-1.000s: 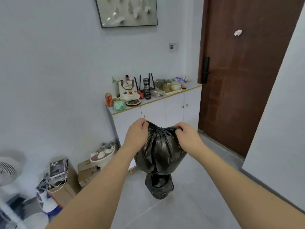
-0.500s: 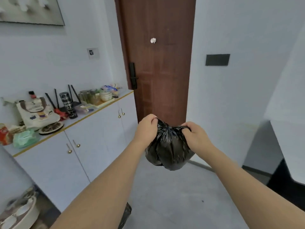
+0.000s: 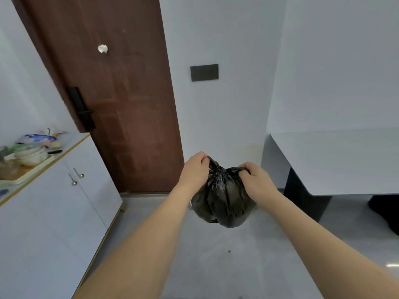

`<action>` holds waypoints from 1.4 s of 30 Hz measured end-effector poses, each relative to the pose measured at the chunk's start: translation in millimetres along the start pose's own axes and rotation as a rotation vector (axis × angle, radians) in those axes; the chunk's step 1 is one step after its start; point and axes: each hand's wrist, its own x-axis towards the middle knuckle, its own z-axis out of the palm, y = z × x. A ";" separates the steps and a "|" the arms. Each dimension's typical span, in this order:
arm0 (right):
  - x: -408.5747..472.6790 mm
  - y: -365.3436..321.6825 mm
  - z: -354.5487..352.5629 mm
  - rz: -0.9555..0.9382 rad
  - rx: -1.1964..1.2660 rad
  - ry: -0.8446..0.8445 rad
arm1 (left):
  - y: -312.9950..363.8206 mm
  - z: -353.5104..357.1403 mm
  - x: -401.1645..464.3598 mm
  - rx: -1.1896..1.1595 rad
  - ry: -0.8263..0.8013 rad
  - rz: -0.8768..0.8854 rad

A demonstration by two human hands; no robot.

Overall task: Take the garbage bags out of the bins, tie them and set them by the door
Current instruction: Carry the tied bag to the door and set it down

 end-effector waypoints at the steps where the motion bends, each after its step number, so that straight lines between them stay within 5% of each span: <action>1: 7.0 3.1 0.1 0.012 -0.008 0.005 | -1.9 4.5 7.2 -0.009 -0.007 -0.005; 20: 272.6 43.2 47.1 0.068 0.068 -0.061 | -77.2 55.9 240.3 -0.090 0.070 -0.154; 30: 418.1 101.3 101.0 0.218 -0.013 -0.089 | -161.0 115.3 374.7 -0.181 -0.058 -0.247; 37: 499.1 170.4 142.0 0.323 -0.076 -0.151 | -229.9 184.7 446.2 -0.164 -0.160 -0.329; 42: 553.0 284.6 208.2 0.359 -0.104 -0.189 | -329.6 288.0 474.3 -0.160 -0.145 -0.412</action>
